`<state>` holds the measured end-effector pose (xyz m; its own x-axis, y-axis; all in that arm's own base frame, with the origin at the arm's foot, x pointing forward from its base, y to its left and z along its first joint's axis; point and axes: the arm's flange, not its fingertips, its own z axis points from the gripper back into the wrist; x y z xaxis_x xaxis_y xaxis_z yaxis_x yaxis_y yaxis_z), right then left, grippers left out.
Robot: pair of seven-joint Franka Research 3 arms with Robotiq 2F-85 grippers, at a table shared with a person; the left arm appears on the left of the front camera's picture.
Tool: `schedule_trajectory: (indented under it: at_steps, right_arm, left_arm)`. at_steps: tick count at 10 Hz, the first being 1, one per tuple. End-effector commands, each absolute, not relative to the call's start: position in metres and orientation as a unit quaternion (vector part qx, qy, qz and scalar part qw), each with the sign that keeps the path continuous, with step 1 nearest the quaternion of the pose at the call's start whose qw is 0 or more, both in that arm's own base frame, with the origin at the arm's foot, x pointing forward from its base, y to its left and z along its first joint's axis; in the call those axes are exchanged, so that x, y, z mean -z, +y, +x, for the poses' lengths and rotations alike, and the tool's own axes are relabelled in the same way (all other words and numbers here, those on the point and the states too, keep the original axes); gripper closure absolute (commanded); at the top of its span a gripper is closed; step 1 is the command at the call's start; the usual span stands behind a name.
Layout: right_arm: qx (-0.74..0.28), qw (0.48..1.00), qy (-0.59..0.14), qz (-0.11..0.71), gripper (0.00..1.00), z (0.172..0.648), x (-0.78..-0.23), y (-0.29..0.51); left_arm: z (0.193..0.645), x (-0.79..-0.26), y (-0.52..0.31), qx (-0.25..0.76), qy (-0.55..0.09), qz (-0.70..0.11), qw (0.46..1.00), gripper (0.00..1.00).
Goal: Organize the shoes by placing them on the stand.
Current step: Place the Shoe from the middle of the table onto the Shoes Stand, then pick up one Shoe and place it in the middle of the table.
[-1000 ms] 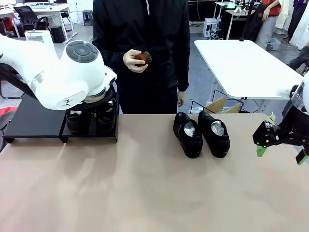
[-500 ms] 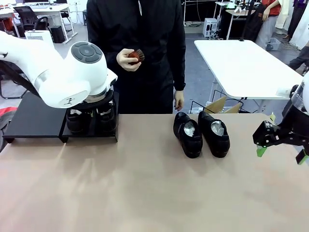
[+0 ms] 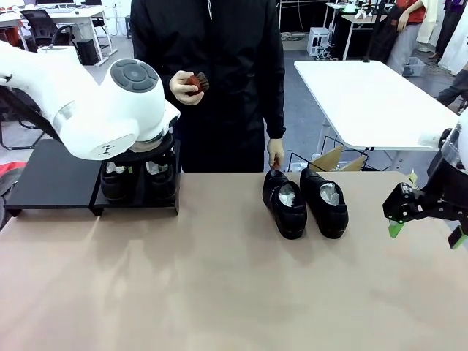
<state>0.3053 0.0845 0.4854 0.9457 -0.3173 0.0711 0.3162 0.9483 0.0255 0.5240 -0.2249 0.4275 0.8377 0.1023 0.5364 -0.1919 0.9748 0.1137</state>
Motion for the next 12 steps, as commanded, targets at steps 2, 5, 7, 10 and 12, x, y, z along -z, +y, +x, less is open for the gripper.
schedule_trajectory:
  at_steps: [2,5,7,10,12]
  right_arm:
    - [0.17,0.984,-0.042,0.014,0.0,0.309,-0.485,0.086]
    - [0.17,0.984,-0.042,0.014,0.0,0.309,-0.485,0.086]
    - [0.17,0.984,-0.042,0.014,0.0,0.309,-0.485,0.086]
    - [0.17,0.984,-0.042,0.014,0.0,0.309,-0.485,0.086]
    - [0.17,0.984,-0.042,0.014,0.0,0.309,-0.485,0.086]
  left_arm:
    - [0.505,-0.456,-0.228,-0.072,-0.277,0.087,0.954,0.0]
    - [0.514,-0.448,-0.231,-0.075,-0.283,0.083,0.953,0.0]
    - [0.514,-0.448,-0.231,-0.075,-0.283,0.083,0.953,0.0]
    - [0.514,-0.448,-0.231,-0.075,-0.283,0.083,0.953,0.0]
    - [0.514,-0.448,-0.231,-0.075,-0.283,0.083,0.953,0.0]
